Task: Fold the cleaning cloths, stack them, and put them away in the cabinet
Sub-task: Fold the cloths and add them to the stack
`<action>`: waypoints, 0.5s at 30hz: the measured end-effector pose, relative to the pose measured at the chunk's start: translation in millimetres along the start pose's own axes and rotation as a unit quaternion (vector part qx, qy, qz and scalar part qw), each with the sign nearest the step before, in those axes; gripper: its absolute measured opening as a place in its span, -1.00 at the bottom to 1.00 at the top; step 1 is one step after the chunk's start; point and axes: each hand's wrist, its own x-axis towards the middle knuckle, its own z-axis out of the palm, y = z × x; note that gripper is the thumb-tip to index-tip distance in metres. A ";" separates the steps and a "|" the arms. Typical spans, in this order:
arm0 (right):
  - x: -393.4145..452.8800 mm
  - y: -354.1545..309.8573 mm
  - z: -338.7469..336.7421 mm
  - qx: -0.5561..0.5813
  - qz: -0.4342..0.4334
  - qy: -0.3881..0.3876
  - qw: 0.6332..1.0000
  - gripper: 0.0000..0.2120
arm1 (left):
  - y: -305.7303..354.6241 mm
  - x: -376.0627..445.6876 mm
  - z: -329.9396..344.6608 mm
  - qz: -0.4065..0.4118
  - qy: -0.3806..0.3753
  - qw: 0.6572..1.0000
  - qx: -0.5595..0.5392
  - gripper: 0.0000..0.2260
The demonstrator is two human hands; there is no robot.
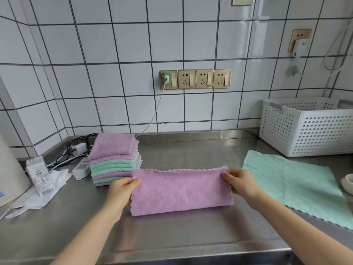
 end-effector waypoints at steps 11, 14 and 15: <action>27.4 21.6 30.0 -0.189 -0.033 0.100 0.976 -0.82 | -18.2 21.8 25.8 0.140 0.092 0.950 0.265 -0.65; 35.6 22.9 33.1 -0.218 -0.031 0.090 0.971 -0.81 | -15.8 22.4 29.2 0.147 0.094 0.943 0.285 -0.65; 37.5 23.3 33.4 -0.234 -0.026 0.084 0.968 -0.81 | -15.7 23.3 29.9 0.146 0.095 0.939 0.296 -0.65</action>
